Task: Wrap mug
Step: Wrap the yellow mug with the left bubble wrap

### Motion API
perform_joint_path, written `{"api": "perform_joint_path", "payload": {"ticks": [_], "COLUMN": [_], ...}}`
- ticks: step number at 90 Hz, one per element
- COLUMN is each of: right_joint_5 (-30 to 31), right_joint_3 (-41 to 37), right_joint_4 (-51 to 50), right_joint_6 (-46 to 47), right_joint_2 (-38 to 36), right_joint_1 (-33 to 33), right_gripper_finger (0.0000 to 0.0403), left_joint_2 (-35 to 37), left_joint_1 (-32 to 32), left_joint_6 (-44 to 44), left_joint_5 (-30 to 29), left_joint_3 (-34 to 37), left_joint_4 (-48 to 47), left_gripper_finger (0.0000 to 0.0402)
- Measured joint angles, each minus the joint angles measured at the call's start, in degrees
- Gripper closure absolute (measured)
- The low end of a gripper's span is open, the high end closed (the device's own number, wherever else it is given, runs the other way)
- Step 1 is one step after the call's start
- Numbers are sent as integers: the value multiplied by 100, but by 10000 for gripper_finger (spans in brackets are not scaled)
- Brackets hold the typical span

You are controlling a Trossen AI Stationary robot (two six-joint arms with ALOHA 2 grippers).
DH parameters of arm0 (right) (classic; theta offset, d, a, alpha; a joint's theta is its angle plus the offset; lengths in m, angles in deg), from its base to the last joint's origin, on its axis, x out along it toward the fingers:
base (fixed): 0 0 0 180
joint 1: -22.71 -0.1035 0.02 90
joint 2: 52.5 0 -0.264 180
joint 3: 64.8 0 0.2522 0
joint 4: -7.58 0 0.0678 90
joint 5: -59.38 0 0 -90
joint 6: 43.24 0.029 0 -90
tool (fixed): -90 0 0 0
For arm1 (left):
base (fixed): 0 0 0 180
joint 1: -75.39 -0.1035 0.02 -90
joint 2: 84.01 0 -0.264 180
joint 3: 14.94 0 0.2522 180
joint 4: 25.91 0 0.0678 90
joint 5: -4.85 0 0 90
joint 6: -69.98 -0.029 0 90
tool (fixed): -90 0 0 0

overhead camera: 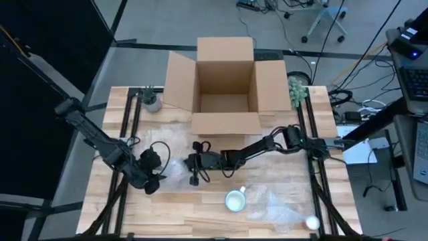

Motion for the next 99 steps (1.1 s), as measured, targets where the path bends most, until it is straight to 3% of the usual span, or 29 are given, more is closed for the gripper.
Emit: {"api": "perform_joint_path", "payload": {"ticks": [18, 48, 72, 83, 99], "right_joint_5": [27, 4, 7, 22, 50], "right_joint_3": [356, 1410, 1416, 1416, 1416], "right_joint_4": [-215, -2003, -2324, -2312, -2319], "right_joint_6": [-302, -1023, -884, -899, -995], "right_joint_2": [-9, -29, -40, -40, -40], "right_joint_1": [-138, -393, -358, -358, -361], "right_gripper_finger": [403, 403, 403, 403, 403], "left_joint_2": [-736, -1889, -1558, -1217, -755], "left_joint_1": [155, 160, 231, 328, 449], "left_joint_6": [-22, -129, 69, 489, 348], "left_joint_5": [-152, -513, 490, 447, 119], "left_joint_3": [382, 463, 110, -261, -707], "left_joint_4": [1096, 1876, 1339, 564, 198], "left_gripper_finger": [221, 221, 221, 221, 221]}}
